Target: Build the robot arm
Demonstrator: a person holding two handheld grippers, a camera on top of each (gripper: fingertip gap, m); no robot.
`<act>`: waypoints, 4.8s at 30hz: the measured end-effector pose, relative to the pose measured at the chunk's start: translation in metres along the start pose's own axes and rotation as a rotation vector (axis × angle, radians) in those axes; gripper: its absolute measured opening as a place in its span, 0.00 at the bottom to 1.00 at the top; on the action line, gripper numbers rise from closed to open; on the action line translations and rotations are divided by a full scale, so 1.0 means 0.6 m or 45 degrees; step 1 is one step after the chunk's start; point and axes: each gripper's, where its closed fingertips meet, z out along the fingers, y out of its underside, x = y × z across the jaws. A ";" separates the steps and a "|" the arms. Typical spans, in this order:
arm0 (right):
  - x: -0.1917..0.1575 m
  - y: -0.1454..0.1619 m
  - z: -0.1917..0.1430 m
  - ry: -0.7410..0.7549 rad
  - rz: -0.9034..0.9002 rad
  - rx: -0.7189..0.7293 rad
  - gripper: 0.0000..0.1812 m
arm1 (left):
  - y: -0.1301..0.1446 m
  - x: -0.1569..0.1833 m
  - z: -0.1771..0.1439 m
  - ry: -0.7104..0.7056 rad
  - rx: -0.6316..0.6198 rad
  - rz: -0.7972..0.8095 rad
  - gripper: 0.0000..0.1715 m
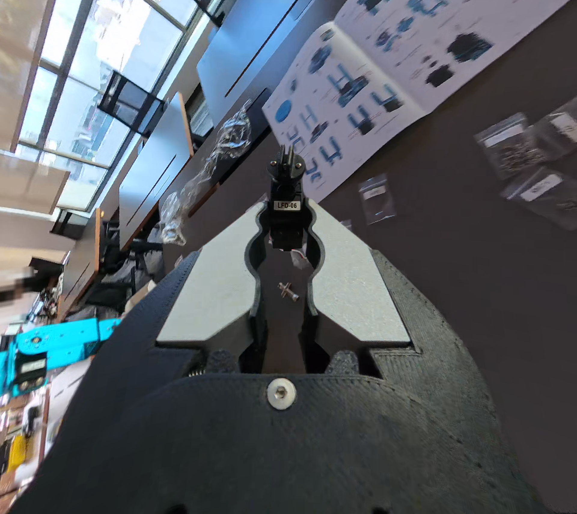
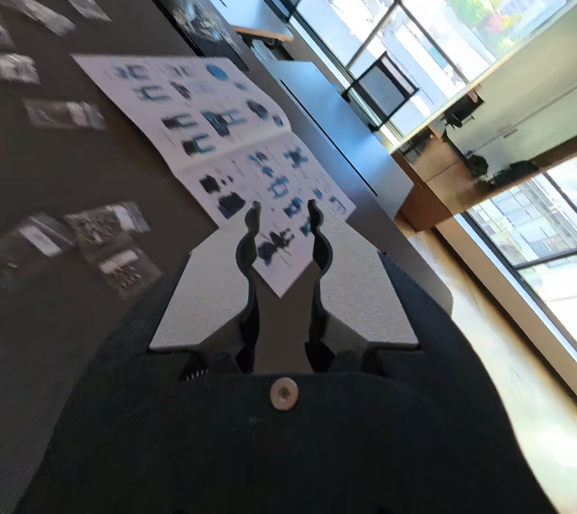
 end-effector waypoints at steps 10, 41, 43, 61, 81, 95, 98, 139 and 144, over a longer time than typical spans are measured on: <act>-0.078 -0.063 -0.022 -0.092 -0.075 -0.025 0.18 | -0.022 0.076 0.002 0.110 0.021 0.081 0.12; 0.226 0.268 0.121 -0.362 1.175 0.289 0.23 | -0.029 -0.015 -0.039 0.458 0.315 -0.652 0.11; 0.235 0.277 0.113 -0.326 1.066 0.269 0.28 | -0.031 -0.014 -0.038 0.497 0.319 -0.688 0.11; 0.172 0.305 0.124 -0.535 0.917 -0.106 0.33 | -0.053 -0.025 -0.039 0.531 0.284 -0.814 0.12; 0.183 0.376 0.067 -0.710 0.965 0.036 0.34 | -0.105 -0.020 -0.037 0.448 0.275 -0.712 0.12; 0.237 0.346 0.077 -0.538 0.948 0.301 0.26 | -0.084 -0.032 -0.038 0.428 0.246 -0.723 0.12; 0.252 0.348 0.081 -0.484 0.991 0.324 0.27 | -0.077 -0.042 -0.047 0.416 0.248 -0.723 0.12; 0.266 0.336 0.081 -0.660 1.180 0.454 0.13 | -0.037 -0.146 -0.116 0.306 0.320 -0.697 0.12; 0.266 0.336 0.081 -0.659 1.181 0.454 0.13 | -0.032 -0.155 -0.128 0.285 0.324 -0.694 0.12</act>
